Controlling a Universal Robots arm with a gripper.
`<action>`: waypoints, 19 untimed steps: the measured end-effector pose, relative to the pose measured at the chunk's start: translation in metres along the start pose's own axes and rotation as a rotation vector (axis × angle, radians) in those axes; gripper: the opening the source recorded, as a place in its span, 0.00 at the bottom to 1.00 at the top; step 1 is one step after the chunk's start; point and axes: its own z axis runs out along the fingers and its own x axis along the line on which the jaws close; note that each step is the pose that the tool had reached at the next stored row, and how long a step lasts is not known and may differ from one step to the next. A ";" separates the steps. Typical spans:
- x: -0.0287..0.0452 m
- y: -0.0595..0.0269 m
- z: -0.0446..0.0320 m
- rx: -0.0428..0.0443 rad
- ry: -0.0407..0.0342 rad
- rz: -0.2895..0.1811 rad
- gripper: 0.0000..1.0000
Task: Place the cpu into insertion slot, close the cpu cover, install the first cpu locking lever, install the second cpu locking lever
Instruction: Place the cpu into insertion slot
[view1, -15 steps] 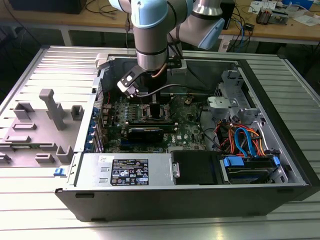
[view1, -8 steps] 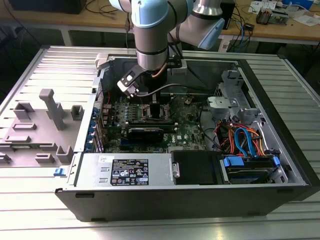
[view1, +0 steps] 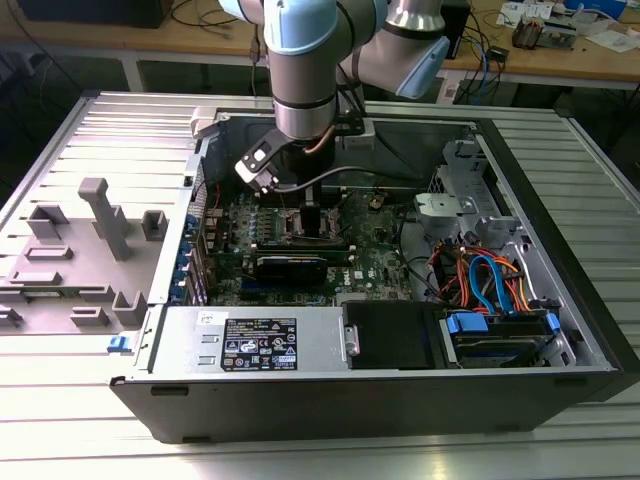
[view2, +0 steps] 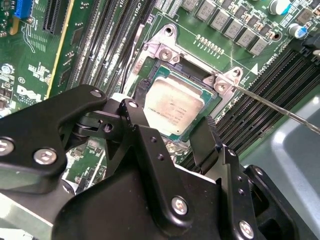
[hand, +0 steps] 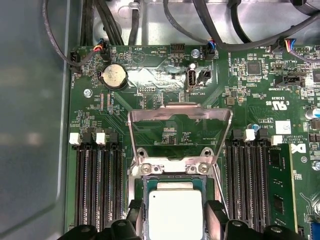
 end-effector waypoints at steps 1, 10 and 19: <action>0.0000 0.0001 0.0005 0.0000 0.0005 0.000 0.62; 0.0002 0.0004 0.0031 0.0001 0.0101 0.000 0.62; 0.0002 0.0035 0.0013 0.0203 0.0096 0.000 0.62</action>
